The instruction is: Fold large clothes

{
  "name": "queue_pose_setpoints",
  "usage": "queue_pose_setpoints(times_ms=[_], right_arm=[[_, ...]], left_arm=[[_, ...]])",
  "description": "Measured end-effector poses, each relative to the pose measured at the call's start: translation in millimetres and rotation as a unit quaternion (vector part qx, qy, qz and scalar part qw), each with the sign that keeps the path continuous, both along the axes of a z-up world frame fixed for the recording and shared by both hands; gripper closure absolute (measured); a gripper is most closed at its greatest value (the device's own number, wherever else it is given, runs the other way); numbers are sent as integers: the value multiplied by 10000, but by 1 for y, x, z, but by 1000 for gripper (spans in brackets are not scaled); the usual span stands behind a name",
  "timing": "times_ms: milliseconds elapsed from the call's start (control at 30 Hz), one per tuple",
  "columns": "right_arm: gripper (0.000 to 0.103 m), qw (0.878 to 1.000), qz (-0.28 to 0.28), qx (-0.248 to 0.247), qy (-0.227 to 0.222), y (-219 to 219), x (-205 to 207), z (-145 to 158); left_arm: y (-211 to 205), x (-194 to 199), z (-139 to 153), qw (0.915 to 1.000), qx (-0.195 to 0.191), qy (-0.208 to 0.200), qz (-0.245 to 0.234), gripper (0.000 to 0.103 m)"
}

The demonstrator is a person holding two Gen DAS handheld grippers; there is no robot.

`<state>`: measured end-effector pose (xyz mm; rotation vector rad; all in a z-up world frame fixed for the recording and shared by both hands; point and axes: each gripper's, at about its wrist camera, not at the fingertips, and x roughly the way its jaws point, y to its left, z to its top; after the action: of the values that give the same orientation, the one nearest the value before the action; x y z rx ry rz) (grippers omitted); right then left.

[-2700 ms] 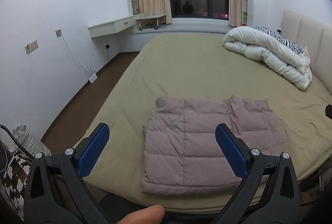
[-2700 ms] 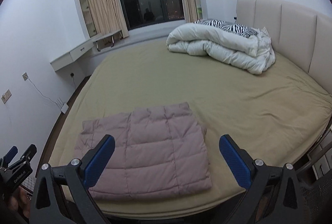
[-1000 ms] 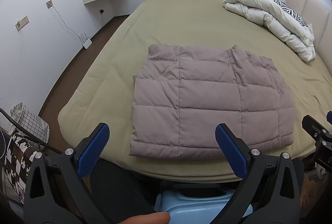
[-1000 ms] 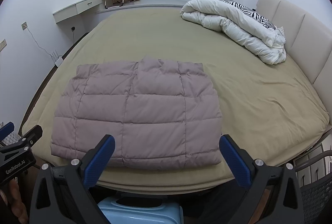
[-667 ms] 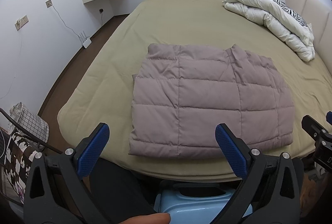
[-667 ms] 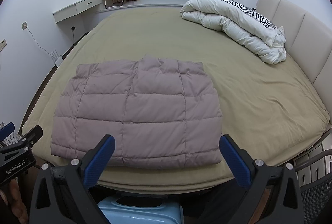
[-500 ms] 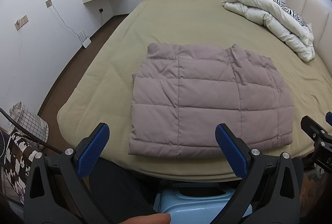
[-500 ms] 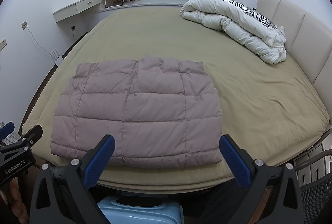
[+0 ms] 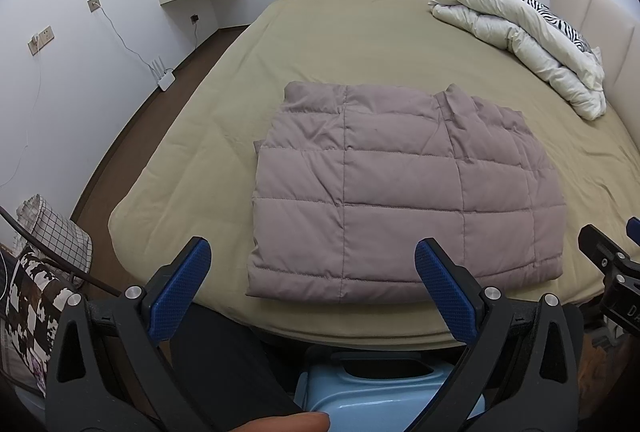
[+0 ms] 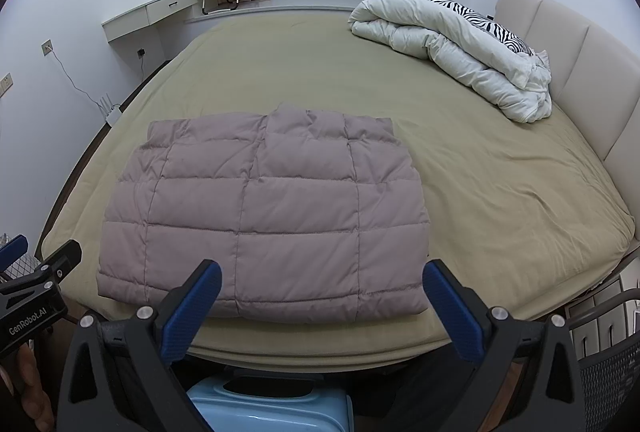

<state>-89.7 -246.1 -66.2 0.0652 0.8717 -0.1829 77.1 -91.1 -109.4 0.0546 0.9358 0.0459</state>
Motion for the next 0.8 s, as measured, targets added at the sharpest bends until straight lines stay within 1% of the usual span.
queue_pose_setpoints(times_ms=[800], right_arm=[[0, 10000, 9, 2, 5, -1, 0, 1]], left_arm=[[-2, -3, 5, 9999, -101, -18, -15, 0]])
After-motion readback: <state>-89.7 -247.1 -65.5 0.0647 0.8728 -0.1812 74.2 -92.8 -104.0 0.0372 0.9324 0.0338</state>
